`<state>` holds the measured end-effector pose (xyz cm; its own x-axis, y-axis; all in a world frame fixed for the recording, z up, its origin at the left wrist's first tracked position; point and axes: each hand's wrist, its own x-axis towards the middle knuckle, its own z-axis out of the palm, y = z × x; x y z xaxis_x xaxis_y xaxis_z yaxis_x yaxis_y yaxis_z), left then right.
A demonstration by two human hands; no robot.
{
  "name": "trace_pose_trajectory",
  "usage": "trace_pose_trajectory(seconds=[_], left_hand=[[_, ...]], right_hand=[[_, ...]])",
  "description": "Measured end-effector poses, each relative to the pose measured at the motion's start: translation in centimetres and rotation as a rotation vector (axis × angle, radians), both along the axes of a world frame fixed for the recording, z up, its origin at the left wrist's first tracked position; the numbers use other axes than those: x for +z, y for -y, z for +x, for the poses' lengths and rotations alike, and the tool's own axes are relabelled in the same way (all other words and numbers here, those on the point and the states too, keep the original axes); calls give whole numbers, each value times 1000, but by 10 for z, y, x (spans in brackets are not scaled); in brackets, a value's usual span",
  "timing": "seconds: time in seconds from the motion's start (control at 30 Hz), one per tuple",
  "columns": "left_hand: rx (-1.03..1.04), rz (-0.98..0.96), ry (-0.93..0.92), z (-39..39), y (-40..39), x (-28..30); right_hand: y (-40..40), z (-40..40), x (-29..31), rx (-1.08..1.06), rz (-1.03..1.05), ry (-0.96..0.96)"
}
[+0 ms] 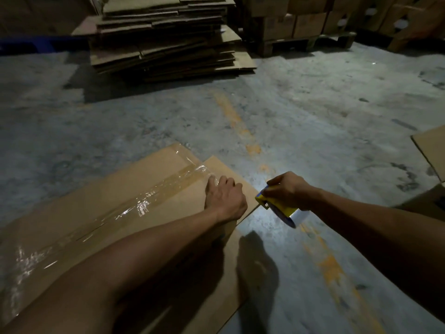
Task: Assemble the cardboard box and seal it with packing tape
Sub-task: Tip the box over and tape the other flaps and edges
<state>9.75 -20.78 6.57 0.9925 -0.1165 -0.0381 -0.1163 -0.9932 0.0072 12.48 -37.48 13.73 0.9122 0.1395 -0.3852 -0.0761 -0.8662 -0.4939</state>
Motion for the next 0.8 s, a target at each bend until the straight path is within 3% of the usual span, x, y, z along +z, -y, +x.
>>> trace_pose_trajectory(seconds=[0.17, 0.33, 0.53, 0.67, 0.8], left_hand=[[-80, -336, 39, -10, -31, 12], [-200, -96, -90, -73, -136, 14], [-242, 31, -173, -182, -222, 22], [-250, 73, -130, -240, -249, 16], [-216, 74, -64, -240, -244, 6]], right_hand=[[-25, 3, 11, -64, 143, 96], [-76, 0, 24, -27, 288, 245], [-151, -18, 43, 113, 464, 334], [-190, -35, 47, 232, 517, 318], [-212, -47, 44, 334, 566, 297]])
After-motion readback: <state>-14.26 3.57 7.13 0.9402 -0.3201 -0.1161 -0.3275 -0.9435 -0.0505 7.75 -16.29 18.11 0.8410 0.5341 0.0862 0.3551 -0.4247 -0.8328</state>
